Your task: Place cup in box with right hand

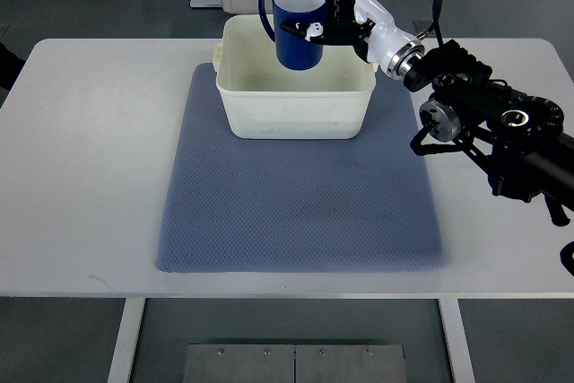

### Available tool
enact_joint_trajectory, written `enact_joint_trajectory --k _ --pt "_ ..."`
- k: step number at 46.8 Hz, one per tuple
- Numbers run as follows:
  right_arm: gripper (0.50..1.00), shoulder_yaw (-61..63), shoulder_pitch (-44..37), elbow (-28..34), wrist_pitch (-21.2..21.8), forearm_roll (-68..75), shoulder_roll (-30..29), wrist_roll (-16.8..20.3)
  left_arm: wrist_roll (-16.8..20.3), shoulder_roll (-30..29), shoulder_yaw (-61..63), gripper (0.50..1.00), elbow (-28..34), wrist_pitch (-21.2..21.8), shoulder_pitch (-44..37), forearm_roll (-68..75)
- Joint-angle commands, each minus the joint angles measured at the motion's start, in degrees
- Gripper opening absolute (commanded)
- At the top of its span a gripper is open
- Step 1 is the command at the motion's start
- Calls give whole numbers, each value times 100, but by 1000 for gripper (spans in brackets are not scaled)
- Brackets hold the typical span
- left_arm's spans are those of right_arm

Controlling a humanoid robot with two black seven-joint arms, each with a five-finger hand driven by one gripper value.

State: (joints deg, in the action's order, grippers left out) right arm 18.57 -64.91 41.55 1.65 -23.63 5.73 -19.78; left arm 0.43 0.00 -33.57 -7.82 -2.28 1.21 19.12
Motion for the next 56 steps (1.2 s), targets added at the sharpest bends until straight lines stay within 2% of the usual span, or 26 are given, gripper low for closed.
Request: enact_joint_trajectory --k 1,14,27,29,30,33,40,56 --pt "500 -37 58 -68 -112 -10 -98 -17 1 0 0 1000 0 0 2 -5" --pt "500 -108 155 -182 -358 -19 -265 -34 1 0 0 1000 0 0 2 4" --pt "500 -90 172 -182 -411 -1 -265 -34 1 0 0 1000 0 0 2 -5" --pt "749 -81 190 -182 -411 -1 -265 -34 1 0 0 1000 0 0 2 4" --pt "821 -81 198 -182 -411 -1 -265 -34 1 0 0 1000 0 0 2 4" --pt "899 -73 207 -182 -411 -1 -265 -34 1 0 0 1000 0 0 2 -5" --pt "981 -73 207 -173 -411 7 -265 -34 1 0 0 1000 0 0 2 -5" --pt "985 -73 190 -164 -411 16 -265 -17 1 0 0 1000 0 0 2 4"
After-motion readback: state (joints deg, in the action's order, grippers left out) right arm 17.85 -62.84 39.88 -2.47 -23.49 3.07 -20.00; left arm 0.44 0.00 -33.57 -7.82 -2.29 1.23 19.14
